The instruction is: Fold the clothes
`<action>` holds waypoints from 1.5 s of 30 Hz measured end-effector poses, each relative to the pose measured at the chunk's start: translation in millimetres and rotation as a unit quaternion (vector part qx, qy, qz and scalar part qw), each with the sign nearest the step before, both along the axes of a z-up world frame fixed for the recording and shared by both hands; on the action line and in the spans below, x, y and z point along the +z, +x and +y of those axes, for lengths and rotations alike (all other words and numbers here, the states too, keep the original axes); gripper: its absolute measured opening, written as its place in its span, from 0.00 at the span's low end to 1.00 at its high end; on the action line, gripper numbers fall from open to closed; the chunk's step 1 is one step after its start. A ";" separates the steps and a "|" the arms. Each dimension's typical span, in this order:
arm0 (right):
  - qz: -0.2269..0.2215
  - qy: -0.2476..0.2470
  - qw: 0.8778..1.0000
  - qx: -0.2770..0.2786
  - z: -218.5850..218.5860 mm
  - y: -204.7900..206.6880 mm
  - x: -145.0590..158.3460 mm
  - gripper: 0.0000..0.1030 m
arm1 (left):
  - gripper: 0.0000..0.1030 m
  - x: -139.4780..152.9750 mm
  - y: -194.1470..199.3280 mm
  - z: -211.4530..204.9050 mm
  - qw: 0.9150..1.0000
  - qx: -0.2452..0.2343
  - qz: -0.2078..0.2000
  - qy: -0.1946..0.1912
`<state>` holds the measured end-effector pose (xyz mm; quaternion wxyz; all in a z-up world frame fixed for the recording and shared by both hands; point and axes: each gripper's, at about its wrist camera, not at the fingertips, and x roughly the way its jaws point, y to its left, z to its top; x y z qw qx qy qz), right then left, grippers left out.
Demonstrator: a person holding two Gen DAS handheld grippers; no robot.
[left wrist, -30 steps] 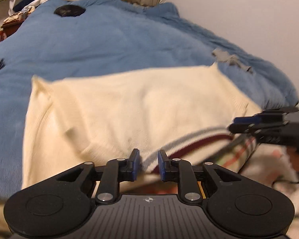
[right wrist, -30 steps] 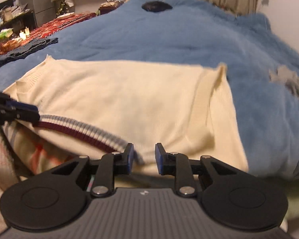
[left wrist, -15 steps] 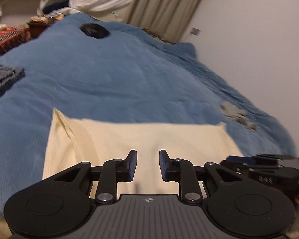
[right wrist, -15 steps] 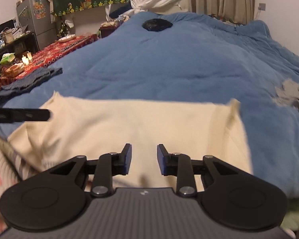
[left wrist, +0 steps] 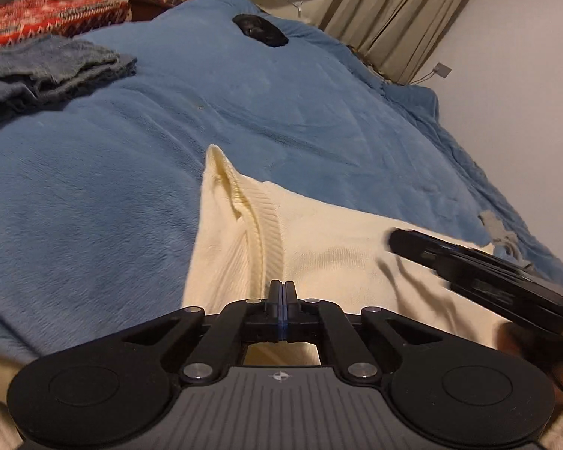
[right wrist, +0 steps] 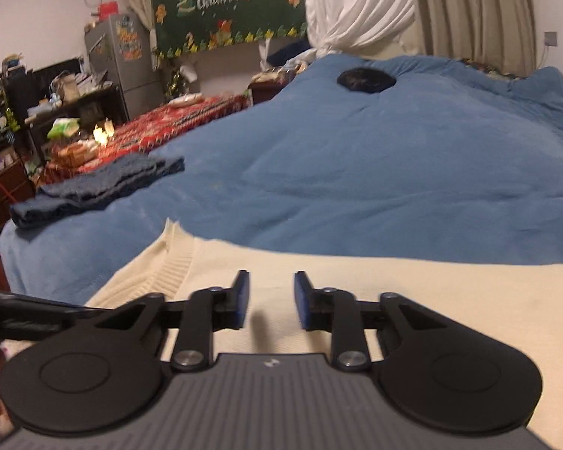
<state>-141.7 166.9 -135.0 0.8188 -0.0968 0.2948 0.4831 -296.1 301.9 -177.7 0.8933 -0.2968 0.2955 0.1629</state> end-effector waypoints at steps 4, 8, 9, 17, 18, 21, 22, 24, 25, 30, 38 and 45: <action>0.013 -0.021 0.999 0.022 15.3 -11.2 -21.9 0.08 | 0.03 2.3 -5.5 -4.2 1.000 -0.002 0.007 0.013; 0.003 -0.012 0.997 0.076 15.5 -32.2 -21.9 0.08 | 0.03 2.6 -13.6 1.4 1.000 0.006 -0.002 -0.009; 0.002 -0.010 0.997 0.075 16.2 -32.1 -20.5 0.09 | 0.03 1.8 -15.0 2.5 1.000 0.008 -0.003 -0.012; -0.059 -0.045 0.997 -0.004 37.0 3.5 -33.4 0.08 | 0.03 1.6 -19.6 3.7 1.000 0.012 -0.002 -0.010; -0.044 -0.040 0.998 -0.016 34.9 12.7 -33.0 0.08 | 0.03 1.6 -20.0 3.9 1.000 0.012 -0.001 -0.008; -0.005 -0.020 0.999 -0.035 26.4 27.0 -27.8 0.08 | 0.03 1.1 -22.1 5.5 1.000 0.015 0.000 -0.012; -0.002 -0.018 0.999 -0.033 23.8 26.2 -26.1 0.09 | 0.03 1.0 -22.6 6.0 1.000 0.016 -0.001 -0.014; -0.012 -0.021 1.000 -0.011 18.6 16.2 -24.1 0.11 | 0.02 0.9 -23.4 6.9 1.000 0.016 -0.002 -0.017; -0.017 -0.022 1.000 0.005 14.5 9.7 -23.4 0.12 | 0.02 1.0 -23.2 6.9 1.000 0.016 -0.001 -0.017; -0.048 -0.023 0.998 0.028 0.8 -9.9 -19.6 0.17 | 0.02 6.2 -22.7 5.1 1.000 0.017 -0.001 -0.017; -0.027 -0.012 0.999 -0.022 7.6 16.0 -9.4 0.17 | 0.09 42.7 20.4 -8.3 0.998 -0.044 -0.034 0.026; -0.034 -0.029 0.998 -0.046 0.9 24.8 -18.9 0.17 | 0.09 8.0 78.4 17.6 0.999 0.005 0.027 0.019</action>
